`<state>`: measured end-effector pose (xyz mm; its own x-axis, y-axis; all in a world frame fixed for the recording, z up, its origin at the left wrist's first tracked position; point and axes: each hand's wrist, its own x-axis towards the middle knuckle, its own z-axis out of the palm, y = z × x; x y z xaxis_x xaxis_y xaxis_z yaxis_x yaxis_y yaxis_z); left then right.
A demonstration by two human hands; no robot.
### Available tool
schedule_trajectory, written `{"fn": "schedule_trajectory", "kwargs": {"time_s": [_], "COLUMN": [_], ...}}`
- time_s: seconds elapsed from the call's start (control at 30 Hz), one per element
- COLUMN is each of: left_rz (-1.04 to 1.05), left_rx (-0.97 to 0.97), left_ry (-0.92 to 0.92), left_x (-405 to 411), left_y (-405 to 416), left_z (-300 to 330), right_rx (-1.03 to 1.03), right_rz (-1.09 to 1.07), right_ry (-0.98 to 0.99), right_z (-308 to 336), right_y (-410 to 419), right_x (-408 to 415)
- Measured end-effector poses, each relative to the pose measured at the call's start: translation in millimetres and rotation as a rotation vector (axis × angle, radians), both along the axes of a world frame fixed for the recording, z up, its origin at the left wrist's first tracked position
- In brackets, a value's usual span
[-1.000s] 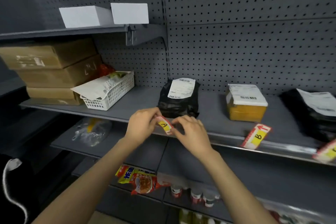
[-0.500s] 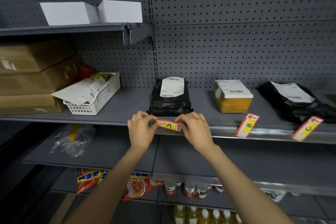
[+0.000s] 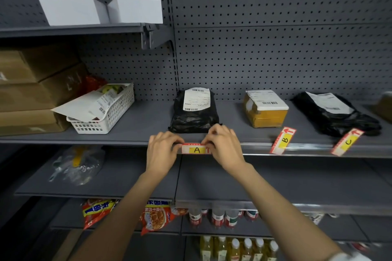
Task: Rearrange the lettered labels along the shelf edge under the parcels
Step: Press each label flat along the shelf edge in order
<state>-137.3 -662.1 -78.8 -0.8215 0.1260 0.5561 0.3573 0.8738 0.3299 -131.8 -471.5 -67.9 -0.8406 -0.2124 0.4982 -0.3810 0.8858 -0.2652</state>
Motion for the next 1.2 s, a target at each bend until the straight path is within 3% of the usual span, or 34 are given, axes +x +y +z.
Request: {"fn": "schedule_trajectory", "kwargs": {"time_s": [0.2, 0.4, 0.67, 0.93, 1.07, 1.2], "left_rz": [0.012, 0.047, -0.215, -0.384, -0.355, -0.307], "left_rx": [-0.020, 0.059, 0.243, 0.190, 0.137, 0.179], "left_ry": [0.003, 0.058, -0.008, -0.159, -0.129, -0.108], "left_x": [1, 7, 7, 8, 9, 15], "left_y": [2, 10, 110, 206, 225, 231], "left_z": [-6, 0, 21, 13, 5, -1], "right_rx": [-0.132, -0.081, -0.260, -0.020, -0.222, -0.345], "right_rz": [-0.045, -0.036, -0.330, -0.413, -0.428, -0.437], "right_ry": [-0.016, -0.048, 0.152, 0.112, 0.161, 0.061], "right_z": [-10, -8, -4, -5, -11, -10], "right_y": [1, 10, 90, 161, 187, 214], "right_x": [4, 12, 44, 53, 53, 49]}}
